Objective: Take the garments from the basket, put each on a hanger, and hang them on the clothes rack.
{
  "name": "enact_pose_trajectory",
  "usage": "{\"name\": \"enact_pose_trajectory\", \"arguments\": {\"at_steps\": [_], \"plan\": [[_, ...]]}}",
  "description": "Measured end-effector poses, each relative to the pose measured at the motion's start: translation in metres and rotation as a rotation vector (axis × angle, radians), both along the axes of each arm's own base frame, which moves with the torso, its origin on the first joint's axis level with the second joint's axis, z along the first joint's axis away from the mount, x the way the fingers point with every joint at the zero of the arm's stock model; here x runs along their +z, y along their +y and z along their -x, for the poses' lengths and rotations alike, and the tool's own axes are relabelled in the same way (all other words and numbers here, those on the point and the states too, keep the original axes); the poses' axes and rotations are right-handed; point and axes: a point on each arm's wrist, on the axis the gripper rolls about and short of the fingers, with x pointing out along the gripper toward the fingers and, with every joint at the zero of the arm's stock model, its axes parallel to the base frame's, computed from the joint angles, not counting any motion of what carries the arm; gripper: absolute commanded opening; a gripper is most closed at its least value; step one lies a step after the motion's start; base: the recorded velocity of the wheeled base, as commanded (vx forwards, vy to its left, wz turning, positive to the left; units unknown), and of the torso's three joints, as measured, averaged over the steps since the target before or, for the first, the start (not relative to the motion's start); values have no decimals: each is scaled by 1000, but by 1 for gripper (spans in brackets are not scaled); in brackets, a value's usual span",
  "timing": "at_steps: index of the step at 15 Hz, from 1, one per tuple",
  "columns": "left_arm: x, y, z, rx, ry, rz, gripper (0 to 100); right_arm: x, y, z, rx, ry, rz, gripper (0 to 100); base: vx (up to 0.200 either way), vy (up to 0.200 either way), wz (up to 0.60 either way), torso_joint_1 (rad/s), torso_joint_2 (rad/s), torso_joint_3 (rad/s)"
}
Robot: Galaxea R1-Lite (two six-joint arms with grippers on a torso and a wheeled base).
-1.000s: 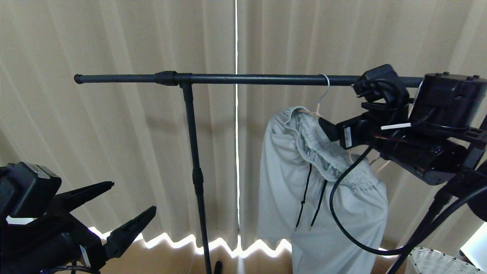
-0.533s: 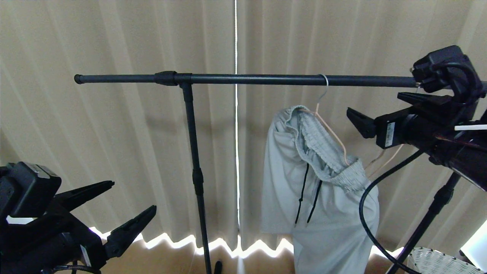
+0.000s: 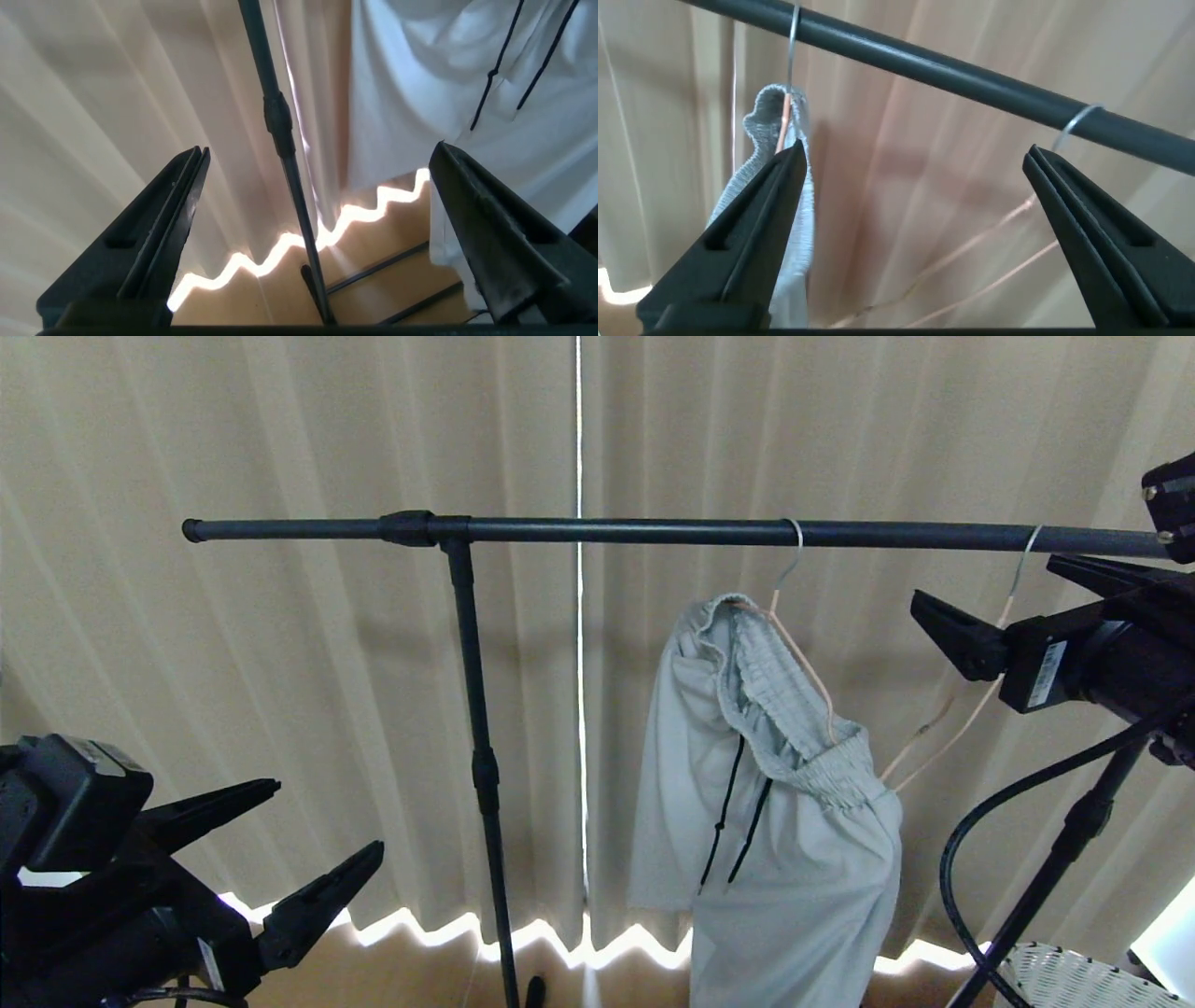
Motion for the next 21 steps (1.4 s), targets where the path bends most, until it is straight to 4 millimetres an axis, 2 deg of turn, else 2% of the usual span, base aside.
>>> {"name": "enact_pose_trajectory", "arguments": {"at_steps": [7,13,16,21], "plan": [[-1,0,0,-1,3,-2,100,-16,-15,17,-31,34,6,100,-200,0,0,0,2,1],[-10,3,7,-5,15,-31,100,-40,-53,18,-233,125,41,100,-200,0,0,-1,2,-1],[-10,6,12,-3,3,-27,100,-52,-63,27,-271,228,76,100,0,0,0,0,0,0],[-12,10,14,25,4,-26,100,-88,-71,60,-275,394,134,100,0,0,0,0,0,0]]}}
